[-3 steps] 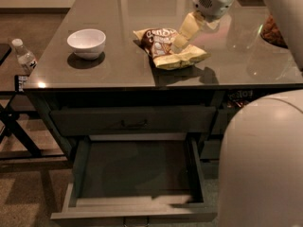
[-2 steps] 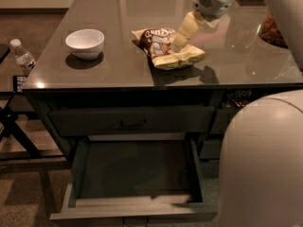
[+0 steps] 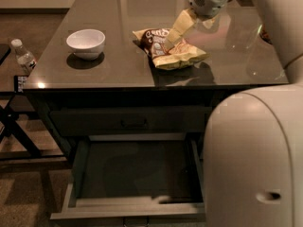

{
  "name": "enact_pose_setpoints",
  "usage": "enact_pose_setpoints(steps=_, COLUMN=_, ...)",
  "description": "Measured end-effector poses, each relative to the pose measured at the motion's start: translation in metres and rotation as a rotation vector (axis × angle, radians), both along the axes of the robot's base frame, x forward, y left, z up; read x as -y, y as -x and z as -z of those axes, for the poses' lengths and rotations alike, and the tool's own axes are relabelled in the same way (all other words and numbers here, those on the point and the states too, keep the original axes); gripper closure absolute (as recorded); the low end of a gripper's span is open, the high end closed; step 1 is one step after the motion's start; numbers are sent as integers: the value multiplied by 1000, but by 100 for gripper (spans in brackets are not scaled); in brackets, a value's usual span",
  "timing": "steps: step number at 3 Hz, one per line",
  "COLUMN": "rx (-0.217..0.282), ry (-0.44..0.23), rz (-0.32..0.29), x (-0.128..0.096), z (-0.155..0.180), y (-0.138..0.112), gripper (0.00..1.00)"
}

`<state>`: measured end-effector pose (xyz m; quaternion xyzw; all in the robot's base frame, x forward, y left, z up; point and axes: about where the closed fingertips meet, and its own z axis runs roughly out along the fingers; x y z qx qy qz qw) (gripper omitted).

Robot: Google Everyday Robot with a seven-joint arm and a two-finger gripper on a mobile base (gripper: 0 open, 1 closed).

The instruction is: Place brown chip bag into middle drawer

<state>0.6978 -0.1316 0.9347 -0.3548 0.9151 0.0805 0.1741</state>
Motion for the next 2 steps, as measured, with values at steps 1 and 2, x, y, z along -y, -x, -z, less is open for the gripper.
enact_pose_setpoints(steps=1, rx=-7, ry=-14, rz=13, x=-8, z=2, y=-13, gripper=0)
enact_pose_setpoints(steps=2, rx=-8, ry=-19, rz=18, x=-15, z=5, y=-23, gripper=0)
